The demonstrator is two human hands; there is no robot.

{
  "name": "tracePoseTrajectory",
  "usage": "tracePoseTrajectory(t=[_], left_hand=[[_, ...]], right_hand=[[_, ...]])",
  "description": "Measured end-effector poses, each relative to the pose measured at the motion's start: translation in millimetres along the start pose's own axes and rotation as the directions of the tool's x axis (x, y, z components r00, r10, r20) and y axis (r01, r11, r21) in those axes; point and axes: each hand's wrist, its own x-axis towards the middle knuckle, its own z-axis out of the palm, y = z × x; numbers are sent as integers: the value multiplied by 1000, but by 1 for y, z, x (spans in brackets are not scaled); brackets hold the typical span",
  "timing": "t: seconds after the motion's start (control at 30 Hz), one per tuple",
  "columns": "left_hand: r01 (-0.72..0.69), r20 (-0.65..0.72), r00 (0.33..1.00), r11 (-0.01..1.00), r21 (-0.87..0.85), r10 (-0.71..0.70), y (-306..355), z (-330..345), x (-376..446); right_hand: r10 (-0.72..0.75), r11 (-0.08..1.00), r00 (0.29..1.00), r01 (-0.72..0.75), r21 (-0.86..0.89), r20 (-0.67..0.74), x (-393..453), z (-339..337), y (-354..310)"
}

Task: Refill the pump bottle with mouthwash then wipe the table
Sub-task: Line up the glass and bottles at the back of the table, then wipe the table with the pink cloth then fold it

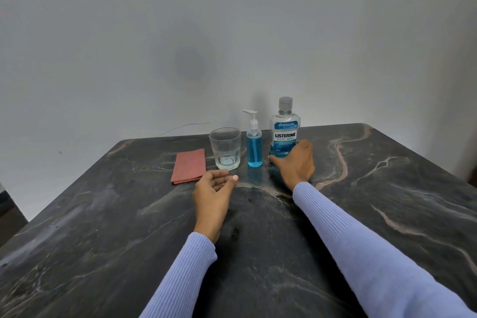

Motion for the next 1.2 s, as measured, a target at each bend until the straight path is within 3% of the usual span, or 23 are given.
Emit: tracePoseTrajectory(t=[0.27,0.47,0.57,0.67,0.8,1.07,1.2], left_hand=[[16,-9,1000,1000,12,-16,0,-2,1],[12,-24,1000,1000,20,-11,11,-8,1],[-26,-76,997,998,49,30,18,-31,3],[-104,-151,980,977,185,133,18,-69,10],[-90,-252,956,969,231,149,10,-106,16],[-95,-274,951,978,188,145,-1,-112,26],[-118,-256,952,972,203,169,-4,-112,26]], right_hand=[[34,997,992,-42,58,121,-8,-18,1],[-135,989,958,113,100,253,-42,-36,-1],[-307,952,873,288,107,378,-66,-35,-12],[-459,883,770,450,132,444,-83,-21,-31],[-569,804,653,570,170,501,-100,17,-73],[-448,738,459,674,27,767,-92,94,-126],[-369,723,438,689,-43,820,-87,114,-130]])
